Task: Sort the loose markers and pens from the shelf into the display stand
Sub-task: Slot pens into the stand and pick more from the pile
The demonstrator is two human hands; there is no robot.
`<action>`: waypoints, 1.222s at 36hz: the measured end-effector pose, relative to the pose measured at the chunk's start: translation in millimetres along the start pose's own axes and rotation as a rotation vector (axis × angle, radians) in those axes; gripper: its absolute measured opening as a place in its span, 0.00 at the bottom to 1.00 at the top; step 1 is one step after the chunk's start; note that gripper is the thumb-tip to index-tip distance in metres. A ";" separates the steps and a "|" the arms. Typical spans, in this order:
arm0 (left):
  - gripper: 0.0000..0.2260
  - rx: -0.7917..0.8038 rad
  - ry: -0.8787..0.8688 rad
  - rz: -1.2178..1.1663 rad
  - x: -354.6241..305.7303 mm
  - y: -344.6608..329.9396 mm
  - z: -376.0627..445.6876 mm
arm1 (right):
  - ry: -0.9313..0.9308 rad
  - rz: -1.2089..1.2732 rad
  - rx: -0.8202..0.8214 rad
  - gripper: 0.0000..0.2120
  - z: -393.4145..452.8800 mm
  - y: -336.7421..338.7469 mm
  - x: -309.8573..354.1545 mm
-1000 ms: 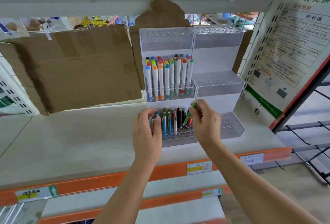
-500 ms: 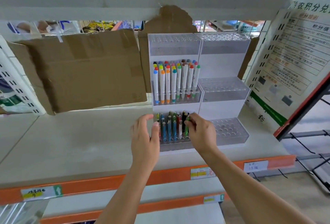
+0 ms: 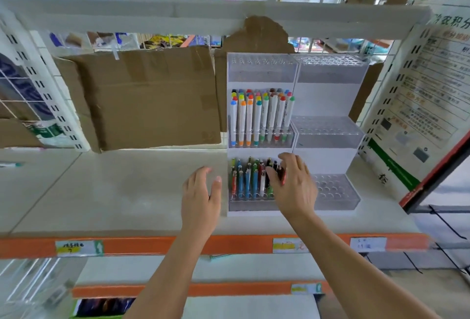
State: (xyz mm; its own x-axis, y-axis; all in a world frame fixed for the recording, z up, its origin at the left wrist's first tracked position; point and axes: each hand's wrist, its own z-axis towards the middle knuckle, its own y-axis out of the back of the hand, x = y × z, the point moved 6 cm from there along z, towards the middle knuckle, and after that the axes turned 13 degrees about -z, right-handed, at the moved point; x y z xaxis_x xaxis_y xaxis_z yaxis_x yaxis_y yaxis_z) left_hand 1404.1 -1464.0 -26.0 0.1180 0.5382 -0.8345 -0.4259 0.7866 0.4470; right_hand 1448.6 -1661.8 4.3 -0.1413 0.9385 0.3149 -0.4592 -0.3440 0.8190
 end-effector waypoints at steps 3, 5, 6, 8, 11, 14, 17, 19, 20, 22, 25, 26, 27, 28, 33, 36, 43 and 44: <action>0.19 0.016 0.025 0.059 6.5 11.2 -2.7 | 0.186 0.032 -0.047 0.16 2.2 6.9 28.7; 0.21 0.018 0.070 0.119 12.1 21.8 -3.7 | 0.294 0.044 -0.016 0.18 -0.5 7.1 51.7; 0.22 0.019 0.104 0.161 16.1 27.8 -4.2 | 0.345 0.043 0.004 0.18 -2.7 5.0 62.6; 0.24 0.021 0.163 0.242 24.1 40.5 -5.5 | 0.447 0.039 0.100 0.22 -8.1 -2.0 84.9; 0.25 0.006 0.238 0.326 36.7 63.9 -10.9 | 0.565 -0.027 0.329 0.28 -19.5 -20.7 112.1; 0.25 -0.041 0.278 0.398 45.7 92.2 -22.6 | 0.625 -0.101 0.460 0.28 -30.7 -39.0 131.4; 0.23 -0.081 0.339 0.442 56.9 121.0 -36.2 | 0.653 -0.114 0.544 0.28 -42.0 -53.1 151.3; 0.24 -0.116 0.366 0.455 63.6 140.9 -44.6 | 0.666 -0.105 0.590 0.28 -48.8 -62.6 164.2; 0.24 -0.125 0.376 0.468 66.0 149.4 -47.8 | 0.676 -0.100 0.605 0.28 -51.8 -66.4 170.0; 0.24 -0.143 0.415 0.492 72.2 169.0 -55.6 | 0.701 -0.094 0.635 0.29 -59.0 -73.8 185.7; 0.24 -0.173 0.469 0.508 87.0 201.4 -65.3 | 0.744 -0.093 0.656 0.29 -69.3 -82.7 217.7; 0.25 -0.184 0.474 0.513 93.1 213.0 -68.4 | 0.761 -0.091 0.655 0.29 -72.5 -84.6 230.7; 0.25 -0.193 0.480 0.520 98.9 224.9 -71.6 | 0.777 -0.087 0.657 0.29 -76.0 -86.0 244.8; 0.27 -0.200 0.492 0.523 105.0 236.6 -75.4 | 0.796 -0.082 0.657 0.29 -79.7 -87.2 259.6; 0.38 -0.215 0.538 0.531 135.5 296.1 -90.8 | 0.877 -0.058 0.625 0.29 -99.8 -90.0 336.5; 0.34 -0.206 0.556 0.541 153.0 330.6 -96.2 | 0.901 -0.050 0.625 0.29 -112.6 -94.1 380.2; 0.30 -0.183 0.606 0.562 189.8 401.9 -100.3 | 0.941 -0.035 0.606 0.29 -138.8 -107.7 467.8; 0.29 -0.179 0.610 0.563 193.8 409.8 -100.6 | 0.942 -0.035 0.610 0.28 -141.3 -110.4 477.2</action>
State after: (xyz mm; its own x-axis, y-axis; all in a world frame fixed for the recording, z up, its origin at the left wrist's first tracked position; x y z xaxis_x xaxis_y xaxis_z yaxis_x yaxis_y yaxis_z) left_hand 1162.2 -1067.7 -36.9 -0.6367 0.5370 -0.5535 -0.4175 0.3634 0.8328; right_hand 1307.9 -1171.9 -3.7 -0.8622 0.5064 0.0107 -0.0062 -0.0316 0.9995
